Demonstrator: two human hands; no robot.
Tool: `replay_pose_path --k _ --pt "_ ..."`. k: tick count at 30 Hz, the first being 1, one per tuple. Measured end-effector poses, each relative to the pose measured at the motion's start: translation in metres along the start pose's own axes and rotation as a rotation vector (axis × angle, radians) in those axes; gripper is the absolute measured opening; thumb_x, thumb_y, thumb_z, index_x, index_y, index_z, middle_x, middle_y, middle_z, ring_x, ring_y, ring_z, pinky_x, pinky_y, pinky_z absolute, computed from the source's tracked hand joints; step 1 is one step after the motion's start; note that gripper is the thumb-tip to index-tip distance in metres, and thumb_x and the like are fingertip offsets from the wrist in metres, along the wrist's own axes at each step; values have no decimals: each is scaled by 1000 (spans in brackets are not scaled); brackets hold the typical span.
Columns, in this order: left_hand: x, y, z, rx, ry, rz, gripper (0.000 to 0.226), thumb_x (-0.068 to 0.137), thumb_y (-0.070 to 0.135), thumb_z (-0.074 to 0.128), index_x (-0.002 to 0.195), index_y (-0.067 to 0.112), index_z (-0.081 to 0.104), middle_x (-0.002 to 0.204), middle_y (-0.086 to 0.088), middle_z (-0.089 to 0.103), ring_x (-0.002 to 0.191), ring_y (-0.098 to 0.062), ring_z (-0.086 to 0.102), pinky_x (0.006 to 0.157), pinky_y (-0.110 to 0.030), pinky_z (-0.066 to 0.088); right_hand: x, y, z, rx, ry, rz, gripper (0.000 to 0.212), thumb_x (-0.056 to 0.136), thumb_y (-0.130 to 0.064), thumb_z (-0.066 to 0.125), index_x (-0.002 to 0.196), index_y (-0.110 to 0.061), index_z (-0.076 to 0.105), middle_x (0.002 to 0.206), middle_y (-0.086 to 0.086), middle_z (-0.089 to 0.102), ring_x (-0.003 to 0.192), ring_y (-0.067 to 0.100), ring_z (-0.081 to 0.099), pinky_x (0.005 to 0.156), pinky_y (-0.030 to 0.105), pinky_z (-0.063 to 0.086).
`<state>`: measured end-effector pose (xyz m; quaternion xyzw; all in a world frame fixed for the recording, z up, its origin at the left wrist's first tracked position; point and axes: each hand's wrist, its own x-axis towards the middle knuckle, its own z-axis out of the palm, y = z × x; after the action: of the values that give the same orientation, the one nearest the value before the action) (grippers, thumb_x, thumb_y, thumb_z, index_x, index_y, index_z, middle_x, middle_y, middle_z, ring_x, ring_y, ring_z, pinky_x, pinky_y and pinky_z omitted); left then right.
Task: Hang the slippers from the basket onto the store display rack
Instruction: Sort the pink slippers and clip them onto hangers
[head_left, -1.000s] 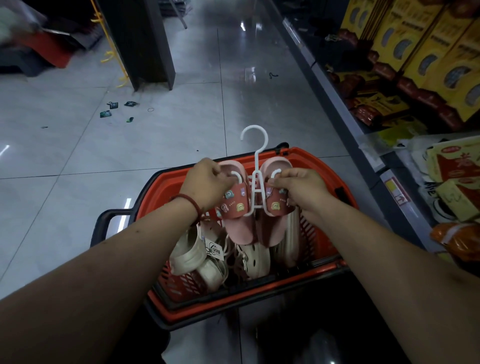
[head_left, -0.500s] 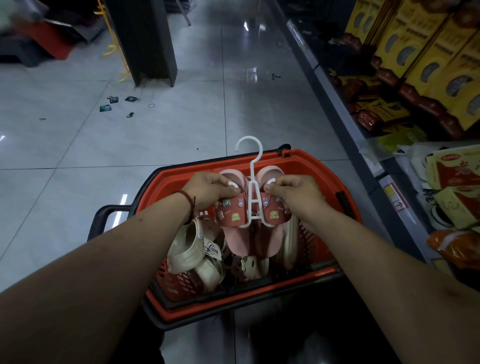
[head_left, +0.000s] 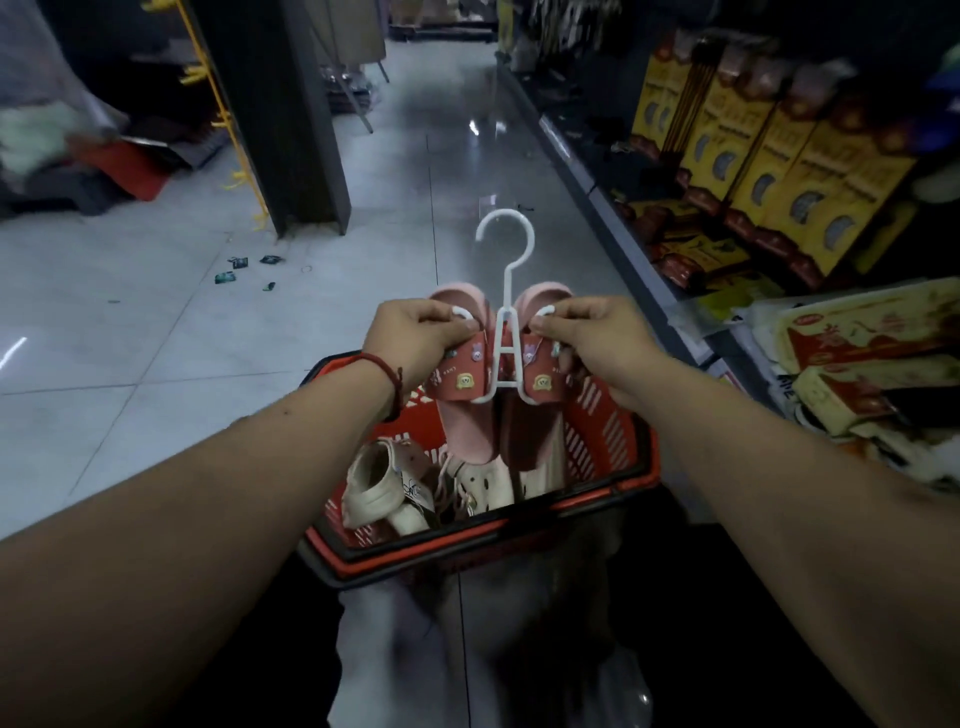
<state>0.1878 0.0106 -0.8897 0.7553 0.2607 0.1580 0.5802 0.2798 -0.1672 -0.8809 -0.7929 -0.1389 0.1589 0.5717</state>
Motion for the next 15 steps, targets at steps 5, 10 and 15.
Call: replay_pose_path --k 5,10,15 --pt "-49 78 -3 107 -9 163 5 83 23 80 85 22 75 87 0 74 84 -17 72 76 -29 59 -51 -54 -46 39 63 -110 7 88 -14 74 86 -7 75 41 -7 56 35 10 46 40 19 38" --pt "-96 145 7 212 -12 364 9 82 24 81 89 19 78 84 -3 76 81 -19 73 81 -37 61 -106 -93 -106 -18 139 -222 8 89 -18 75 84 -12 77 50 -2 58 37 12 47 37 20 36" --pt "-124 201 45 309 -27 518 19 70 54 77 77 37 76 77 11 74 81 -16 72 85 -42 59 -145 -116 -171 -86 286 -283 13 86 -24 77 73 -23 79 55 14 60 42 22 51 43 24 38"
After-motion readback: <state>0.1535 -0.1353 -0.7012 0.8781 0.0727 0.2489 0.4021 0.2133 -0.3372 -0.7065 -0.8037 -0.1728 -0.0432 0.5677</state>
